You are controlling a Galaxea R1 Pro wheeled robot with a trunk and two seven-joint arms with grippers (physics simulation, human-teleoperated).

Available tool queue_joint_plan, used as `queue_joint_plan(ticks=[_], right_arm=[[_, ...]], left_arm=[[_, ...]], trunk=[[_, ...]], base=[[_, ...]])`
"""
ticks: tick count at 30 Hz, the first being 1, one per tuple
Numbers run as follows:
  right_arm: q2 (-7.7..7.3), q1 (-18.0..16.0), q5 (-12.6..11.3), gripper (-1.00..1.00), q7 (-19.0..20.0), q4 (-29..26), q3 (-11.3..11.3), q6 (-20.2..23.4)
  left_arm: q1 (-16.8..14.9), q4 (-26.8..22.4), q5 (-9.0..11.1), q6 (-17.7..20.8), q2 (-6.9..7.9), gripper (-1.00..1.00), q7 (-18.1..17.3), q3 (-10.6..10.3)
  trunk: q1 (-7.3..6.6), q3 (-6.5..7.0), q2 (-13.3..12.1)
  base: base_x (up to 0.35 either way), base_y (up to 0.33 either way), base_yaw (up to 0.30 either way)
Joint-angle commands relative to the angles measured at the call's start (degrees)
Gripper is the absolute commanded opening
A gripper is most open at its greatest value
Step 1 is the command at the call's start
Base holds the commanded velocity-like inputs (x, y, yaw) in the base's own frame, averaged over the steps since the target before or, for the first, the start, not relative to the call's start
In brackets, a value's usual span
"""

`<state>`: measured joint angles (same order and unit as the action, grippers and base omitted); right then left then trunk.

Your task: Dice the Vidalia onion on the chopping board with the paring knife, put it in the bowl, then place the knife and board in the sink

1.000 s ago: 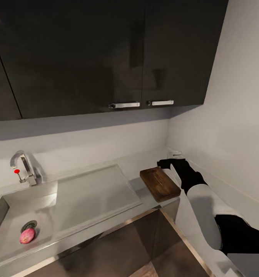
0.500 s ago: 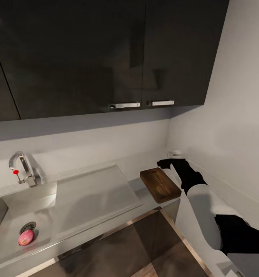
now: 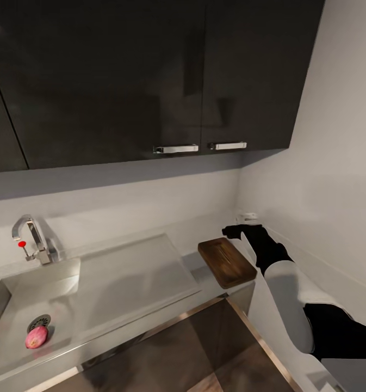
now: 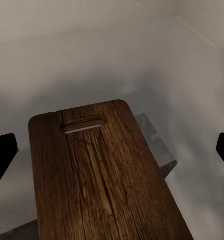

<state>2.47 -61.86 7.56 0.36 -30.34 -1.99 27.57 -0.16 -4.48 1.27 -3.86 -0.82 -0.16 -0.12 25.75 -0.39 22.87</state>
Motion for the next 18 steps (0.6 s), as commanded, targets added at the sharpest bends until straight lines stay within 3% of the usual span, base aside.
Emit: queue_joint_plan(ticks=[1,12,18], right_arm=[[0.06,-0.01,0.52,1.00,0.08,-0.07,-0.21,0.29],[-0.23,-0.02,0.52,1.00,0.08,-0.07,-0.21,0.29],[-0.27,-0.01,0.52,1.00,0.08,-0.07,-0.21,0.29]], left_arm=[[-0.02,0.13,0.13,-0.18,-0.01,1.00,-0.02,-0.03],[-0.02,0.60,0.13,-0.18,-0.20,1.00,-0.02,-0.05],[-0.02,0.96,0.13,-0.18,-0.31,1.00,-0.02,-0.05]], trunk=[[0.03,-0.04,0.05],[0.03,-0.04,0.05],[0.03,-0.04,0.05]], base=[[0.117,0.071,0.000],[0.235,0.162,0.000],[0.074,0.024,0.000]])
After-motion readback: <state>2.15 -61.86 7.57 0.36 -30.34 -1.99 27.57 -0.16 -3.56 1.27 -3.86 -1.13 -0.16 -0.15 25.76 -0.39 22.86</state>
